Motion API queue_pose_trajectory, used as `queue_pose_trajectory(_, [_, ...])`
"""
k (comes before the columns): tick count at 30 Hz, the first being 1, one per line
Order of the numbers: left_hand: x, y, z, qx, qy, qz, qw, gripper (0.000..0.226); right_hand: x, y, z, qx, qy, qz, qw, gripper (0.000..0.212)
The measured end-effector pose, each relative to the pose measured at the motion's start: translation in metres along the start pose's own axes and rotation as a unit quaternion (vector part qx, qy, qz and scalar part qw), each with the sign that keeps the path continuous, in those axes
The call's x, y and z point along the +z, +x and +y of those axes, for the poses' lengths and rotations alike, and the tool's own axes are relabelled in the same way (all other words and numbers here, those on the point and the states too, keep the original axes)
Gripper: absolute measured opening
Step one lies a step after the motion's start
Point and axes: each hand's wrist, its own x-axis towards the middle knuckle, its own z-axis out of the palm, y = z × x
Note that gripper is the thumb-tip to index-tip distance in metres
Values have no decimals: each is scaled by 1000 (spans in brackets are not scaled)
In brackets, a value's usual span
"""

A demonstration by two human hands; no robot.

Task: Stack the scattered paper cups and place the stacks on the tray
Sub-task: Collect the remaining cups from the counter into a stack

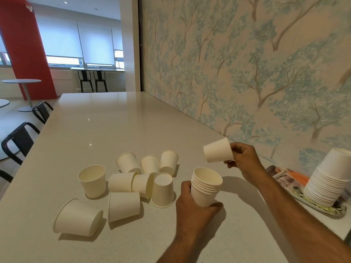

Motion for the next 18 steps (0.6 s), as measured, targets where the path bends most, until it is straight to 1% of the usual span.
queue_pose_trajectory(2, [-1, -1, 0, -1, -2, -2, 1000, 74, -7, 3, -11, -15, 49, -22, 998, 36])
queue_pose_trajectory(4, [-2, -1, 1, -4, -6, -2, 1000, 74, -11, 4, -24, -26, 84, -66, 994, 44])
queue_pose_trajectory(7, [-2, -1, 2, -12, -9, -2, 1000, 75, -14, 0, -38, -44, 76, -148, 985, 52])
queue_pose_trajectory(9, [-2, -1, 3, -17, -7, -2, 1000, 76, -11, -5, -43, -63, 48, -193, 978, 50])
queue_pose_trajectory(10, [-2, 0, 3, -17, -5, -3, 1000, 76, -8, -8, -45, -72, 35, -211, 974, 41])
queue_pose_trajectory(12, [-3, 0, 6, -17, 5, -8, 1000, 76, -1, -15, -51, -82, -1, -237, 968, 12])
queue_pose_trajectory(13, [-3, -1, 6, -17, 7, -10, 1000, 76, 3, -18, -51, -84, -33, -243, 966, 15])
queue_pose_trajectory(14, [-3, -1, 7, -15, 6, -10, 1000, 76, 7, -22, -52, -93, -81, -248, 961, 22])
queue_pose_trajectory(15, [-3, -2, 7, -14, 3, -8, 1000, 75, 12, -25, -52, -113, -133, -249, 953, 21])
queue_pose_trajectory(16, [-3, -2, 7, -13, -3, -3, 1000, 74, 19, -27, -51, -135, -178, -250, 942, 14])
queue_pose_trajectory(17, [-3, -3, 8, -14, -9, 1, 1000, 75, 25, -30, -47, -156, -215, -250, 931, 14])
queue_pose_trajectory(18, [-4, -3, 10, -15, -13, 5, 1000, 77, 31, -32, -45, -173, -240, -241, 924, 21])
